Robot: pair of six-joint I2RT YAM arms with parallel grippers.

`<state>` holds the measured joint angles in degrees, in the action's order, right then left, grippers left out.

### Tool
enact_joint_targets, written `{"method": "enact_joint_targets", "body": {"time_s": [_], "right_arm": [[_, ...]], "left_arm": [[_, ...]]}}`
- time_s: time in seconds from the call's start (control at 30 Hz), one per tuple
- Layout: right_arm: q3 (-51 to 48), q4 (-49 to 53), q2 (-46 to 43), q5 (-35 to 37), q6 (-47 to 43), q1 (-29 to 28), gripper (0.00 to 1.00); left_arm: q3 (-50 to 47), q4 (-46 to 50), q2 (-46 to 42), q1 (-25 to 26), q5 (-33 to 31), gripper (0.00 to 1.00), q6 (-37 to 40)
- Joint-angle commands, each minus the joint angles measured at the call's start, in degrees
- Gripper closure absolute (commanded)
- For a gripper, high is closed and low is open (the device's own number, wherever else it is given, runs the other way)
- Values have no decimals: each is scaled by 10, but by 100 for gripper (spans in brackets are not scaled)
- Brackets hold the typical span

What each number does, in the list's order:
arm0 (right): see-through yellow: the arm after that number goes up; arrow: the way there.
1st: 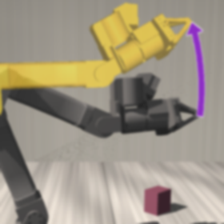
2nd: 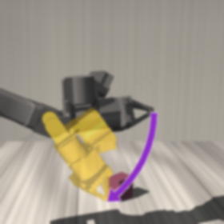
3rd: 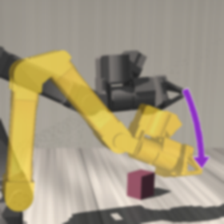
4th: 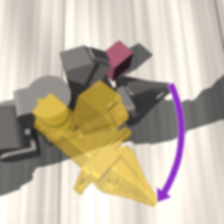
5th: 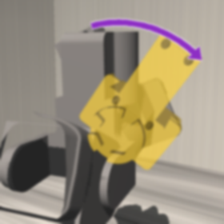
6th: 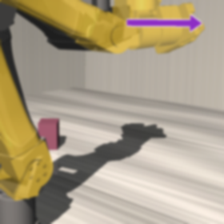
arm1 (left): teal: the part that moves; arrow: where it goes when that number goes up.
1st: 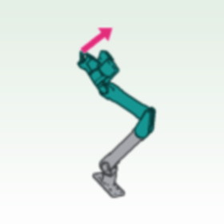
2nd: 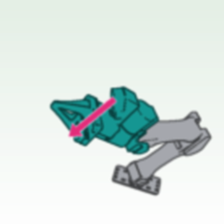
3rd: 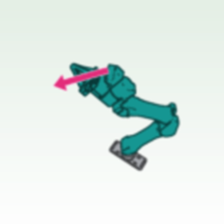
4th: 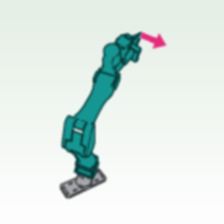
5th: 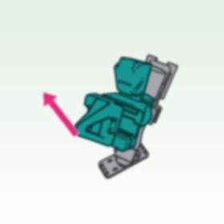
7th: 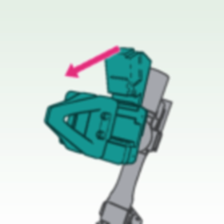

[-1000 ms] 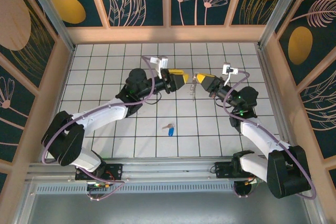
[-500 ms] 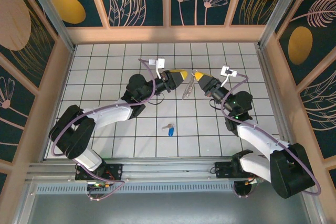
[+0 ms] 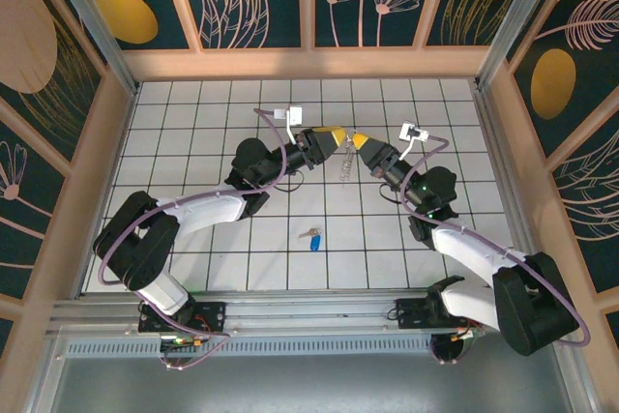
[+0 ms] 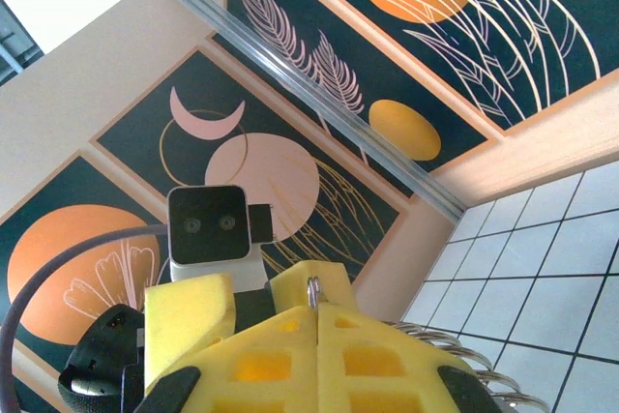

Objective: Put the keys on the keyring

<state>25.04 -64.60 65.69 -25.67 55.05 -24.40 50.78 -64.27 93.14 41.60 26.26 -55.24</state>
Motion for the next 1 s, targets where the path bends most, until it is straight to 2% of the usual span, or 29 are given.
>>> {"method": "enact_joint_targets", "body": {"time_s": [0.0, 0.47, 0.97], "right_arm": [[21, -51, 2, 5, 6, -7, 100], [25, -53, 9, 4, 2, -16, 100], [35, -52, 26, -3, 0, -23, 100]], "left_arm": [[9, -32, 9, 4, 12, 68, -9], [10, -33, 19, 4, 11, 67, -8], [11, -48, 26, 4, 20, 83, -14]]}}
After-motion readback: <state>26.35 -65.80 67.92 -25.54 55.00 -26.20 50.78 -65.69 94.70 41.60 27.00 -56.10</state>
